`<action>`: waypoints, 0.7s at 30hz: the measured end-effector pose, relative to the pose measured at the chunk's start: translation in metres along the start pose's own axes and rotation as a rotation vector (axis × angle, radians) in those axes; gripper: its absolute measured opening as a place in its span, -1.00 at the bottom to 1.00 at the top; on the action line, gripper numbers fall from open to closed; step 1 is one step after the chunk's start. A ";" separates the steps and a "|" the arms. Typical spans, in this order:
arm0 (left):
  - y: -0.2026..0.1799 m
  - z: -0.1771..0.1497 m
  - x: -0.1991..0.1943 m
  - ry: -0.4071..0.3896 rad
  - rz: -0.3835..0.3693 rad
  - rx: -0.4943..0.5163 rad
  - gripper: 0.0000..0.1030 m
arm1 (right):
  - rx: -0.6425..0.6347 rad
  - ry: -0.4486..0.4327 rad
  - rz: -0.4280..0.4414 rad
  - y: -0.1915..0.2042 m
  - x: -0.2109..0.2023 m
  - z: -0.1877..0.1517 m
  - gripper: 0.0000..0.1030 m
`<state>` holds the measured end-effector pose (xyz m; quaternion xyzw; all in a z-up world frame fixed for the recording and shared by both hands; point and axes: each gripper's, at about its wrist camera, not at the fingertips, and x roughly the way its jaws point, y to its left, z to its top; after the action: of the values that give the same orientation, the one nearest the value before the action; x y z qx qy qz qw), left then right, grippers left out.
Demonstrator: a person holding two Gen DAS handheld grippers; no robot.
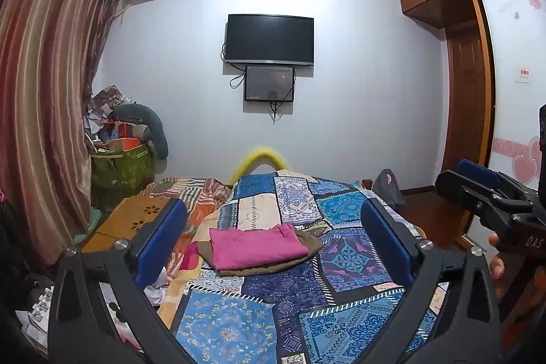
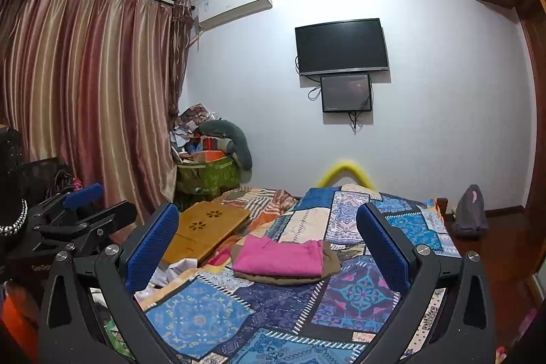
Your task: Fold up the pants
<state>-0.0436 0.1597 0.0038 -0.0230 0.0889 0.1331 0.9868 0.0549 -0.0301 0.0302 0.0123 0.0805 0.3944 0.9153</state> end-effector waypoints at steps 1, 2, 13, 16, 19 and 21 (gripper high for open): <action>0.000 -0.001 0.000 0.000 0.001 0.001 1.00 | 0.001 0.000 0.001 -0.001 0.000 0.000 1.00; 0.000 -0.001 0.000 0.000 0.001 0.001 1.00 | 0.000 0.000 0.001 -0.001 -0.001 0.000 1.00; -0.001 -0.001 0.001 0.000 -0.004 0.001 1.00 | 0.003 -0.005 0.000 0.000 0.000 0.001 1.00; -0.001 0.000 0.001 -0.003 -0.005 -0.001 1.00 | 0.002 -0.007 -0.001 0.000 0.000 0.001 1.00; 0.001 0.000 0.001 -0.006 -0.007 -0.004 1.00 | 0.001 -0.009 0.000 0.000 -0.001 0.002 1.00; 0.001 0.000 0.001 -0.009 -0.008 -0.006 1.00 | 0.002 -0.012 0.000 0.000 -0.002 0.002 1.00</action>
<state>-0.0432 0.1609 0.0039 -0.0258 0.0840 0.1293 0.9877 0.0544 -0.0314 0.0321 0.0153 0.0755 0.3941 0.9158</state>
